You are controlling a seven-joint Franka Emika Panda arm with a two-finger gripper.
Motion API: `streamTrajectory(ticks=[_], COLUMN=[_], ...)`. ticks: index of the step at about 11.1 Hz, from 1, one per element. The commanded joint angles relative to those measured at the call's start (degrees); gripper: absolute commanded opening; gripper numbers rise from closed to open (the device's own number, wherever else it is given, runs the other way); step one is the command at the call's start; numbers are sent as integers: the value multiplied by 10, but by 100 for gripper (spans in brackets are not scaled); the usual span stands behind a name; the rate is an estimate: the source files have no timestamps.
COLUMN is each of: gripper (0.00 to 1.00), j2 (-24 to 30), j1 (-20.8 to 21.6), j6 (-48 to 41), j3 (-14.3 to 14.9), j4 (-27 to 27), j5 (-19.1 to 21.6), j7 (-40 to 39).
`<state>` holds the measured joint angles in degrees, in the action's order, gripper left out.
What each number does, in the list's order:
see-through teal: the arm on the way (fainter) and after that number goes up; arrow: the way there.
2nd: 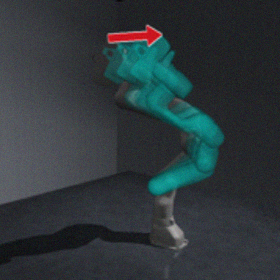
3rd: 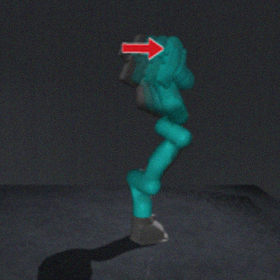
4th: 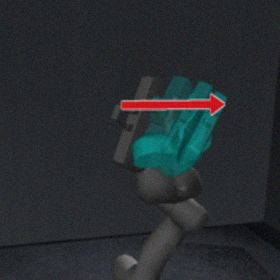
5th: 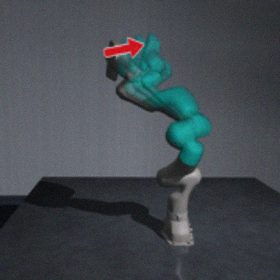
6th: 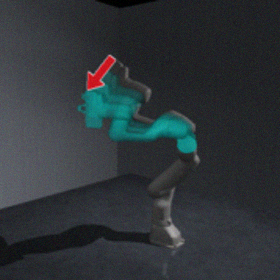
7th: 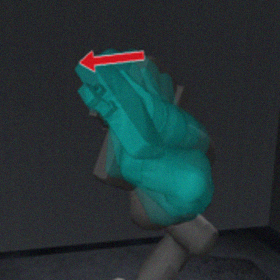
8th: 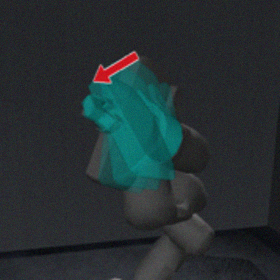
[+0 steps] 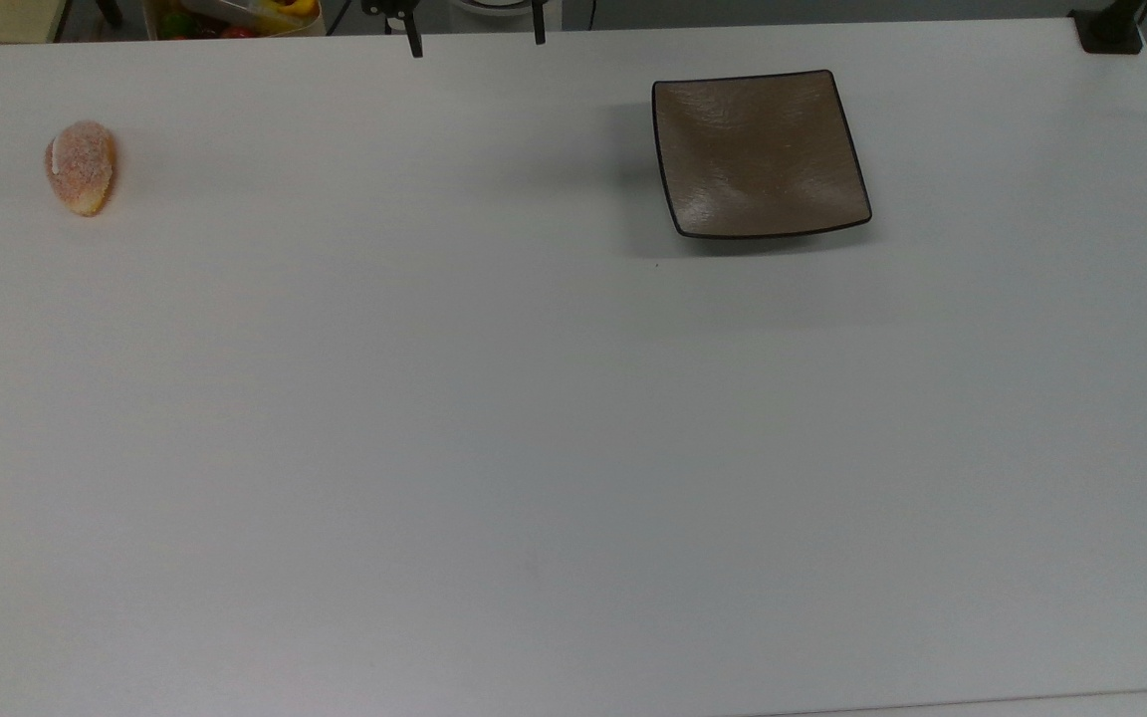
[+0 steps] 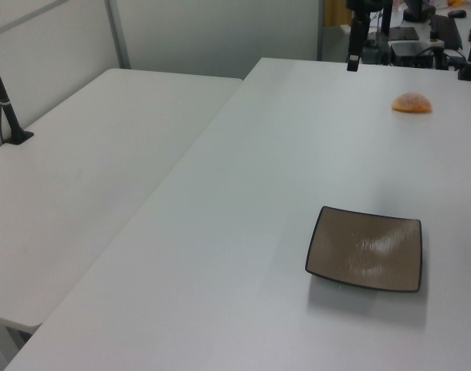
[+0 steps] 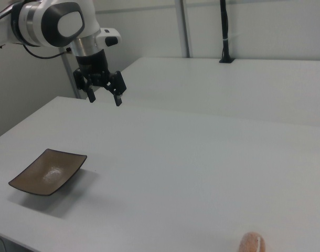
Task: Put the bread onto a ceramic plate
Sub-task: 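Move the gripper from its raised pose toward the bread roll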
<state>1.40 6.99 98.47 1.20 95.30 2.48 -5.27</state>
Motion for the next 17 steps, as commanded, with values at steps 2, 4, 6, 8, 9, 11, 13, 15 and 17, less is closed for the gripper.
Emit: streamTrajectory(ticks=[2,4,6,8,9,11,13,15,17], gripper=[100,100,100,100,100,100,100,100,100], j2=[11,11,11,11,10,12,15,15,17], j1=[-8,-6,-6,-3,-2,-2,-16,-33,-58], j6=[-4,-5,-5,-6,-4,-10,-14,-14,-29], j3=[-1,-1,-1,-1,-1,17,29,32,32], j4=[5,6,7,11,15,16,14,15,14], j5=[5,5,5,5,5,4,5,5,5], j7=[-8,-7,-6,-6,-6,-7,-9,-14,-16])
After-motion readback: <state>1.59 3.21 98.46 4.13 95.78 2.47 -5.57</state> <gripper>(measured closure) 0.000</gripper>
